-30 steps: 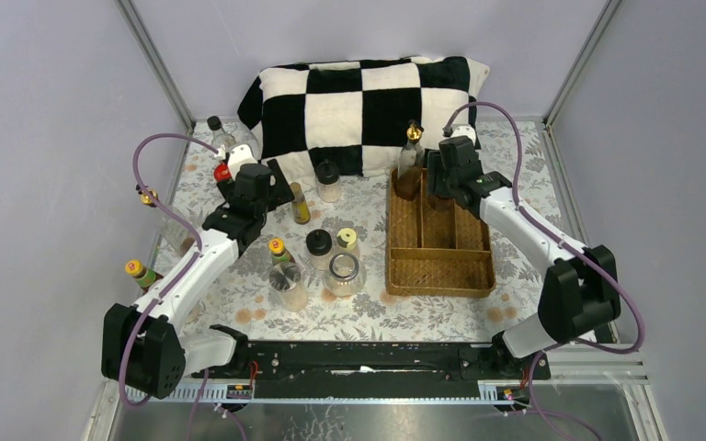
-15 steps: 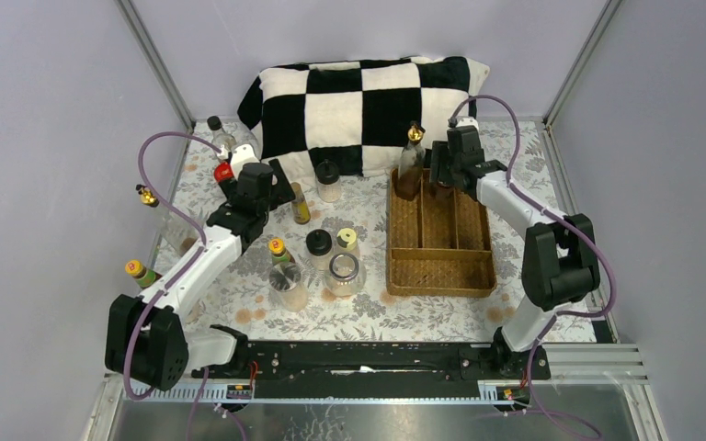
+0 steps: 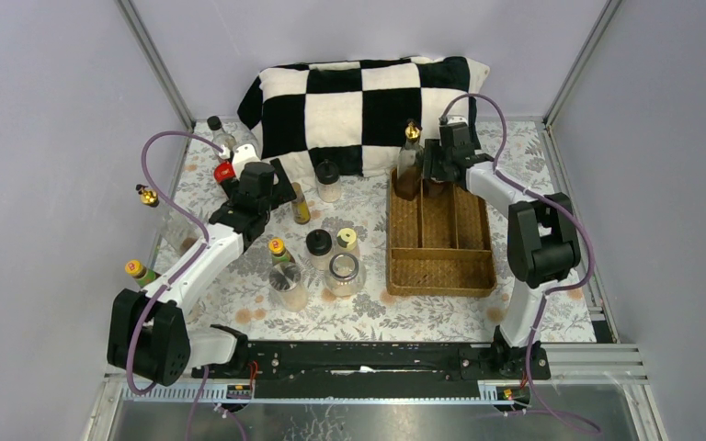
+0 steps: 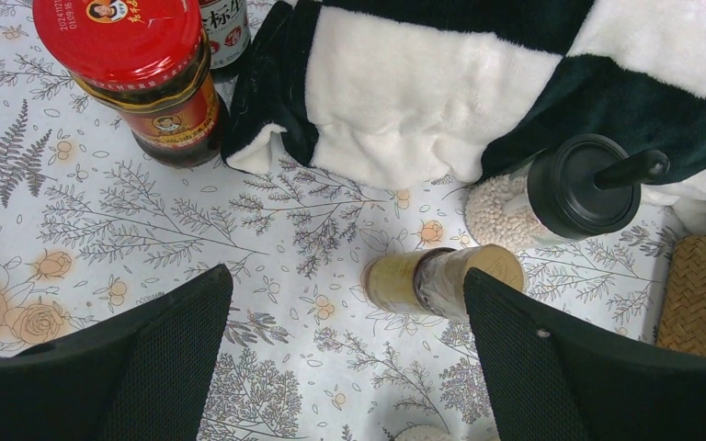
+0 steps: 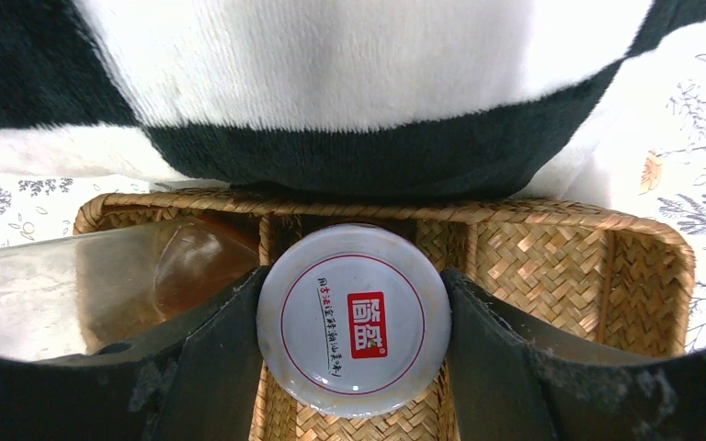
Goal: Organize the condiment bottles
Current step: Place the bottle in the storage box, then pick up the bottle from the center of the board.
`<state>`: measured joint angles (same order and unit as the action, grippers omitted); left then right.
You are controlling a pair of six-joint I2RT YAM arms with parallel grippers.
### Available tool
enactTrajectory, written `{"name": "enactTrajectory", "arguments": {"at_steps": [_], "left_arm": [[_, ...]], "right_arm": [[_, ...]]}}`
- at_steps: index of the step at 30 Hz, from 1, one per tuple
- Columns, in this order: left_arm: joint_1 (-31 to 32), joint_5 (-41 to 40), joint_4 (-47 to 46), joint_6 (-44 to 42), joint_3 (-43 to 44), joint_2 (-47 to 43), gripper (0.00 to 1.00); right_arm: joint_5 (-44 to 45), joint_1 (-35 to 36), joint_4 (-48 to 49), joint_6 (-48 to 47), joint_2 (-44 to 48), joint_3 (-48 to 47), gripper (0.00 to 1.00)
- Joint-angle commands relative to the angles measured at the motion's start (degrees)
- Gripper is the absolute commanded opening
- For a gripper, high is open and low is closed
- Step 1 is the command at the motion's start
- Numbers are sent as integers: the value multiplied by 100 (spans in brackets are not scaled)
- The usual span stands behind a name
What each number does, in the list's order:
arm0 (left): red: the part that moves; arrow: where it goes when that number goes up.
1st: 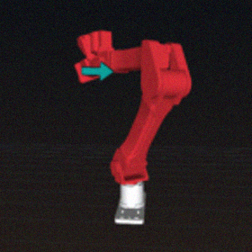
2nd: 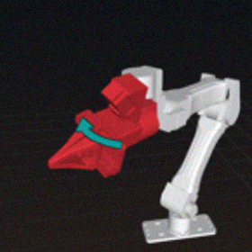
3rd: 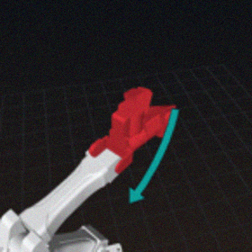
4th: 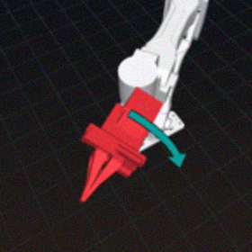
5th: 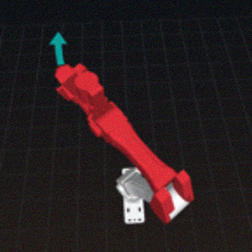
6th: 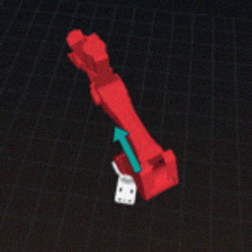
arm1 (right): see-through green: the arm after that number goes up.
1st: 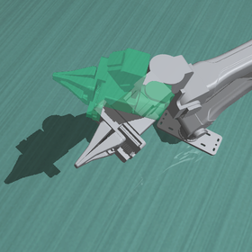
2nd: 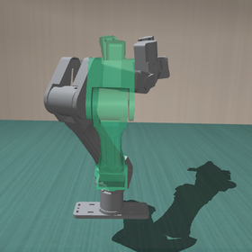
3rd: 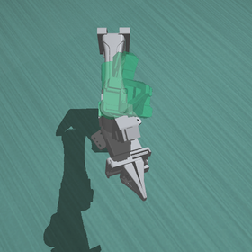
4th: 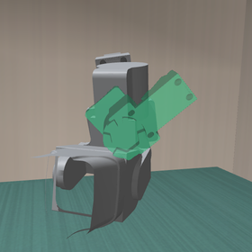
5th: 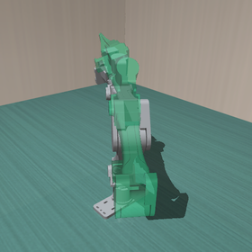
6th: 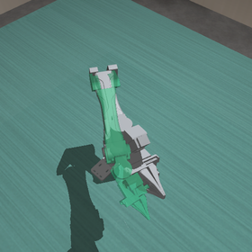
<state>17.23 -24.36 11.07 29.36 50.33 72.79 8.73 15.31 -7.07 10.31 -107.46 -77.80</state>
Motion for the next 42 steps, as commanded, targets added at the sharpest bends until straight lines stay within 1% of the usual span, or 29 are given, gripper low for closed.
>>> {"name": "enactTrajectory", "arguments": {"at_steps": [1, 6, 7, 9, 12, 15, 16, 18, 21, 25, 28, 30, 32, 34, 36, 37, 39, 42], "left_arm": [[-36, -42, -280, -102, -71, 0, 99], [-36, -4, -280, -112, -95, -41, 99], [-36, 12, -272, -108, -101, -57, 99], [-36, 18, -259, -114, -102, -80, 99], [-45, 27, -245, -135, -102, -113, 99], [-46, 64, -222, -135, -86, -133, 99], [-49, 83, -220, -121, -84, -145, 99], [-48, 113, -188, -108, -76, -171, 99], [-50, 142, -139, -122, -60, -233, 99], [-47, 133, -84, -165, 12, -243, 99], [-48, 169, -64, -164, 96, -177, 99], [-46, 242, -98, -137, 138, -120, 99], [-45, 318, -136, -102, 166, -68, 98], [-45, 395, -163, -73, 187, -10, 97], [-45, 427, -164, -56, 176, -9, 96], [-49, 417, -160, -47, 155, -29, 96], [-46, 400, -143, -27, 109, -122, 96], [-49, 363, -49, -10, 83, -275, 96]], "right_arm": [[-29, -14, 534, -56, -21, -438, 62], [43, -11, 548, -82, -162, -485, 64], [49, -13, 537, -74, -189, -494, 67], [76, -11, 476, -74, -209, -511, 78], [170, -14, 431, -49, -106, -414, 90], [198, -11, 397, -10, 103, -258, 99], [198, -11, 394, -3, 200, -196, 99], [304, -11, 403, 34, 447, -23, 99], [640, -10, -47, 144, 860, 113, 98], [912, 14, -612, 334, 1792, 637, 94], [936, 51, -1093, 484, 2529, 1035, 94], [787, 174, -1351, 522, 2962, 1213, 91], [774, 537, -1591, 529, 3351, 1310, 90], [739, 1065, -1844, 541, 3666, 1272, 90], [274, 1612, -1869, 583, 3802, 1193, 90], [-62, 1880, -1852, 622, 3783, 1105, 90], [-352, 2462, -1827, 594, 3527, 794, 90], [-818, 2886, -1618, 330, 2885, 278, 91]]}}
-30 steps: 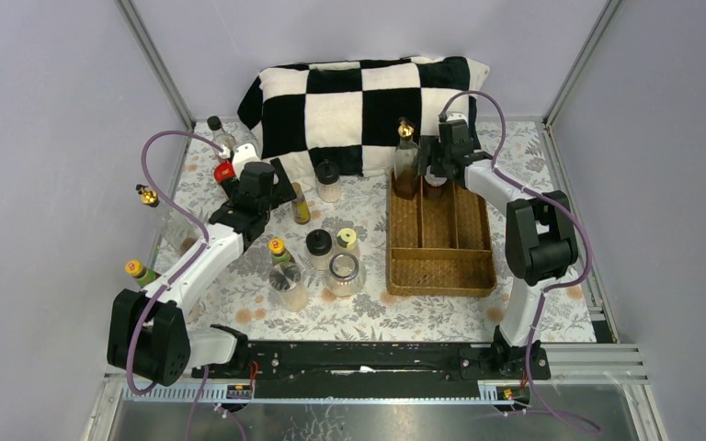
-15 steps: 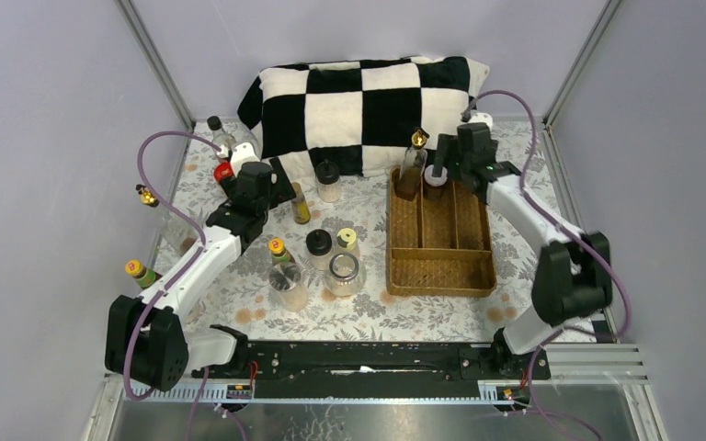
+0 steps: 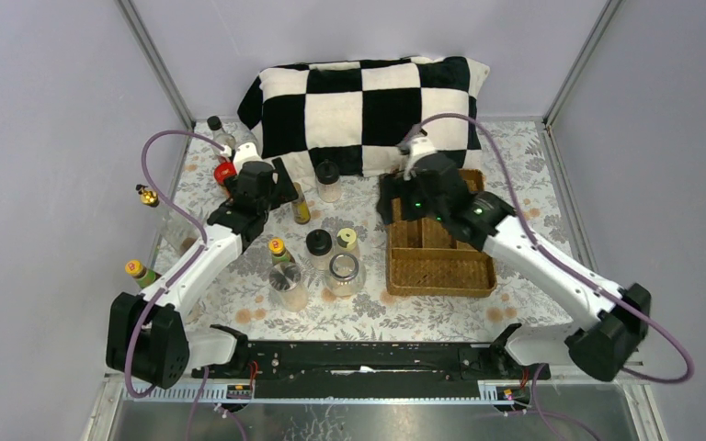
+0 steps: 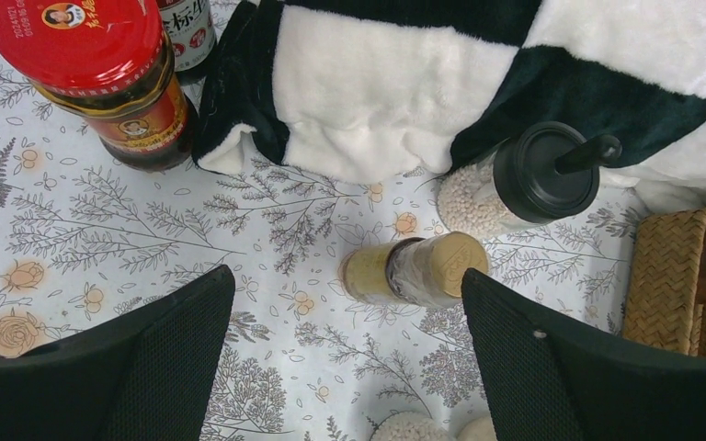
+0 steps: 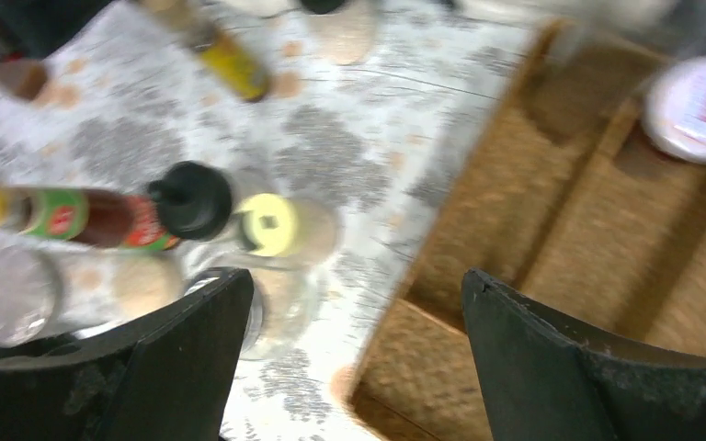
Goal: Organize the condiment bottles
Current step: Pick up the bottle from the center of the board.
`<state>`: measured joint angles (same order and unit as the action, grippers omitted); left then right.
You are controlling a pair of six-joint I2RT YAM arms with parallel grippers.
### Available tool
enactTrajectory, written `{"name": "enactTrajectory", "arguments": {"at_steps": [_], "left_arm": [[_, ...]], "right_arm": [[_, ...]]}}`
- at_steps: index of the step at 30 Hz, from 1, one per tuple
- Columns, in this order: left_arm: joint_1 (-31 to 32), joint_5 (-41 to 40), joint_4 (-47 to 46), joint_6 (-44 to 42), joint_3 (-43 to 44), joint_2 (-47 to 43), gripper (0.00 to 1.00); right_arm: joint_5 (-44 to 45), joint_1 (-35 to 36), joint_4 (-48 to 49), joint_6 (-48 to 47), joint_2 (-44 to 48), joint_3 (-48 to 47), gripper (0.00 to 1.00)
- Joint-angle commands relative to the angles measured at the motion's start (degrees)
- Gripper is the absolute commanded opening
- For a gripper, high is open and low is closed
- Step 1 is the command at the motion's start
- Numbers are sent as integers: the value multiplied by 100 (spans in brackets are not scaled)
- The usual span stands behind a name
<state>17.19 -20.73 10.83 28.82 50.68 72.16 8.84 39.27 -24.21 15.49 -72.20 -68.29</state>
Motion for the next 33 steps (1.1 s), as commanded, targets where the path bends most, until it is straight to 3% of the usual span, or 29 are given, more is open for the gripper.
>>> {"name": "enactTrajectory", "arguments": {"at_steps": [1, 13, 23, 33], "left_arm": [[-43, -20, 14, 32, 49, -266, 96], [-40, 36, 205, 45, 2, -548, 97], [-45, 156, 223, -45, -7, -705, 97], [-45, 158, 165, -83, 13, -725, 97]], "right_arm": [[-870, 584, 247, -285, -860, -788, 91], [-710, 661, 3240, -1170, -3401, -1491, 98], [117, 567, 3571, -1467, -4850, -2828, 98], [155, 212, 2897, -1081, -5839, -4071, 97]]}}
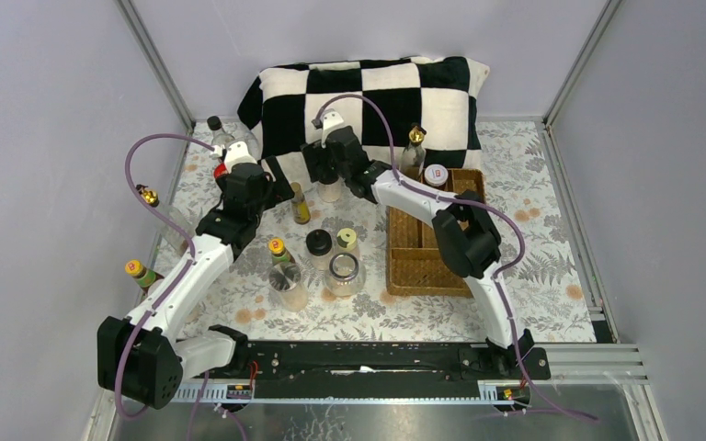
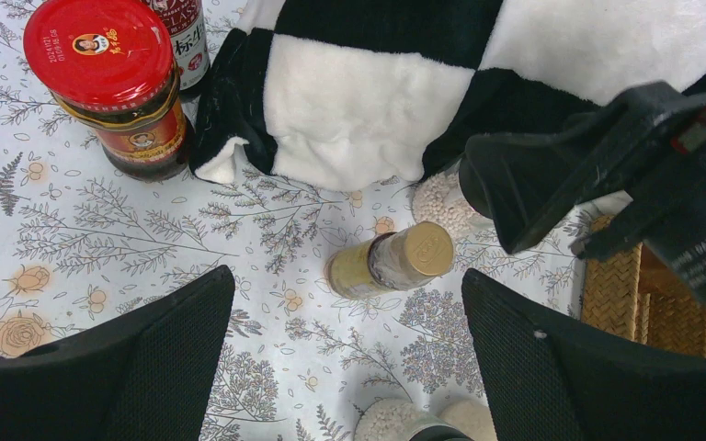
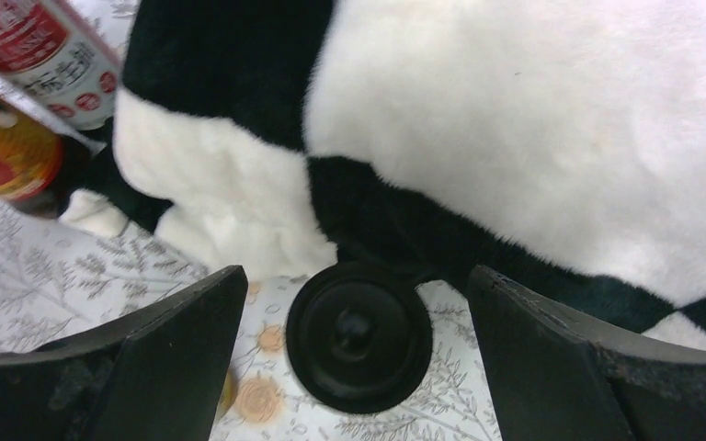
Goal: Organize the condiment bottles
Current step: Pick up the bottle from the center of the board.
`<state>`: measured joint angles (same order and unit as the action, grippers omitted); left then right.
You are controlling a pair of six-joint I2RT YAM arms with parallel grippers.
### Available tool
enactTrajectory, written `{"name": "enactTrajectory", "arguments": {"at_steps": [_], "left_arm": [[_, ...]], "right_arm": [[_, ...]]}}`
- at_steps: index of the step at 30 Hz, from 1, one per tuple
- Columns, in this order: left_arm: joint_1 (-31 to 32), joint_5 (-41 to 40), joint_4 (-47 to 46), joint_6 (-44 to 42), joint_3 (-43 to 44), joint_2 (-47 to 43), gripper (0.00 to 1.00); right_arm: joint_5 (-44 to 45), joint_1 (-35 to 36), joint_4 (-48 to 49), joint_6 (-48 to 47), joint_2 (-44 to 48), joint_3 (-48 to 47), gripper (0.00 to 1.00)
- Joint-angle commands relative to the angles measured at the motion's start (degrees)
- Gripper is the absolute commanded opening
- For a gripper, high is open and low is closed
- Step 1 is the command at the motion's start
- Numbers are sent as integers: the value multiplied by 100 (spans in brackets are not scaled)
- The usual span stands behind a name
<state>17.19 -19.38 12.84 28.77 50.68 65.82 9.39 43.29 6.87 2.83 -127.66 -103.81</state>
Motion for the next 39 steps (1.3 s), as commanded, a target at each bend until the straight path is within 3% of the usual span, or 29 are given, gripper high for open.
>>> {"name": "enactTrajectory", "arguments": {"at_steps": [1, 13, 25, 37, 39], "left_arm": [[-43, 31, -28, -82, 13, -98, 97], [-40, 19, -10, -47, -48, -199, 97], [-42, 28, -68, -53, -98, -138, 97], [-47, 101, -105, -53, -101, -101, 97], [-43, 102, -106, -63, -89, -79, 97]], "right_arm": [[24, -247, -228, 240, -360, -540, 96], [-599, -235, 161, 258, -183, 291, 99], [-702, -101, 933, 7, 619, 1300, 99], [-859, -86, 718, 33, 33, 493, 94], [-869, -75, 626, 29, -79, 274, 88]]}}
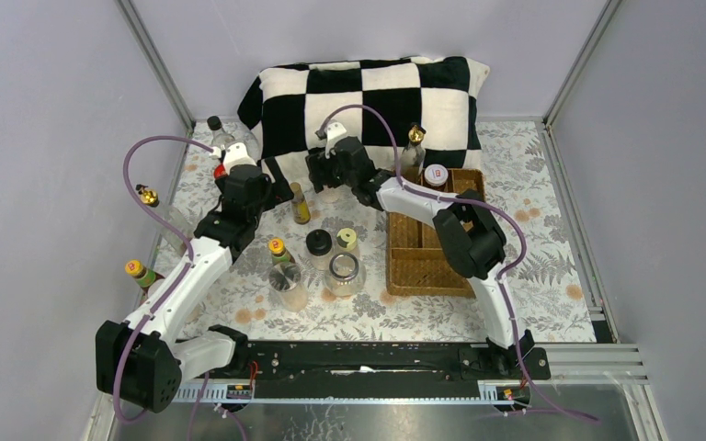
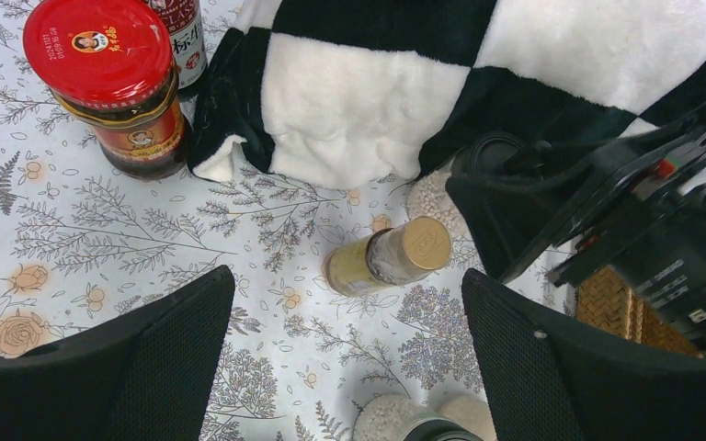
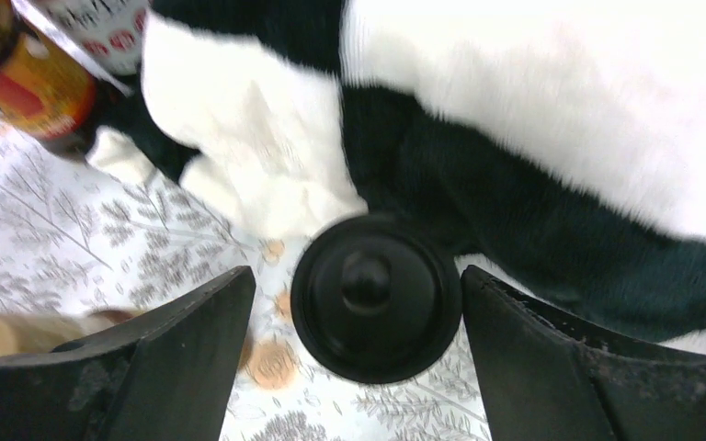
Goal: Organize the condiment bottles
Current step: Pick up the bottle from the center of the board.
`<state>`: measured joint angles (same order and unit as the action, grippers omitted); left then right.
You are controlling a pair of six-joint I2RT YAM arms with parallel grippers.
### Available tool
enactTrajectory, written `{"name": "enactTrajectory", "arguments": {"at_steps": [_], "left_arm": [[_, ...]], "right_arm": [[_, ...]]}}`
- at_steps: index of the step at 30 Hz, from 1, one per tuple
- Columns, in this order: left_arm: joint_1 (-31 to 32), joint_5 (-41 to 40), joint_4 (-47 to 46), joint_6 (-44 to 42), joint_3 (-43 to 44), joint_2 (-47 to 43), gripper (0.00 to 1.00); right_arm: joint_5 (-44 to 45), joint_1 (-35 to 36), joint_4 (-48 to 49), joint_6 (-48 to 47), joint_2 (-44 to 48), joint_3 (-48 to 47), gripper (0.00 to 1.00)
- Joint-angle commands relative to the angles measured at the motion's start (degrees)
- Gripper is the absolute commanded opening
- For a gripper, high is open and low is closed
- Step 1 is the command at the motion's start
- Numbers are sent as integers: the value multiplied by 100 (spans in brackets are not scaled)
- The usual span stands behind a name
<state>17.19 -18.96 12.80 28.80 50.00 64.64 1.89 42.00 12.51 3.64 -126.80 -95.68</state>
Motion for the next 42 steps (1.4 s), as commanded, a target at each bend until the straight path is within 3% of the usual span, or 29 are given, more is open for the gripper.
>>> {"name": "enactTrajectory", "arguments": {"at_steps": [1, 3, 5, 11, 17, 20, 27, 31, 37, 42], "left_arm": [[-45, 60, -94, -69, -13, 47, 97], [-41, 59, -79, -68, -12, 41, 97], [-43, 74, -84, -70, -24, 16, 97], [-42, 89, -67, -61, -64, -56, 97], [-40, 100, -67, -56, -61, -70, 97], [-44, 95, -62, -65, -69, -75, 97], [-40, 78, -80, -76, -60, -47, 97], [-43, 88, -61, -82, -60, -63, 97], [-47, 92, 15, -45, -78, -147, 97], [-44, 77, 97, -38, -94, -204, 97]], "right_arm": [[-118, 57, 3, -48, -229, -653, 82], [-127, 59, -192, -61, -361, -885, 73], [-95, 69, -260, -78, -391, -936, 73], [-12, 132, -212, -112, -272, -605, 91], [141, 177, -297, -232, -239, -519, 95], [243, 179, -372, -276, -349, -654, 86], [476, 179, -469, -339, -528, -949, 54], [579, 186, -326, -338, -191, -583, 49], [695, 208, -37, -338, 990, 359, 49], [681, 245, -307, -338, 1969, 588, 50]]}}
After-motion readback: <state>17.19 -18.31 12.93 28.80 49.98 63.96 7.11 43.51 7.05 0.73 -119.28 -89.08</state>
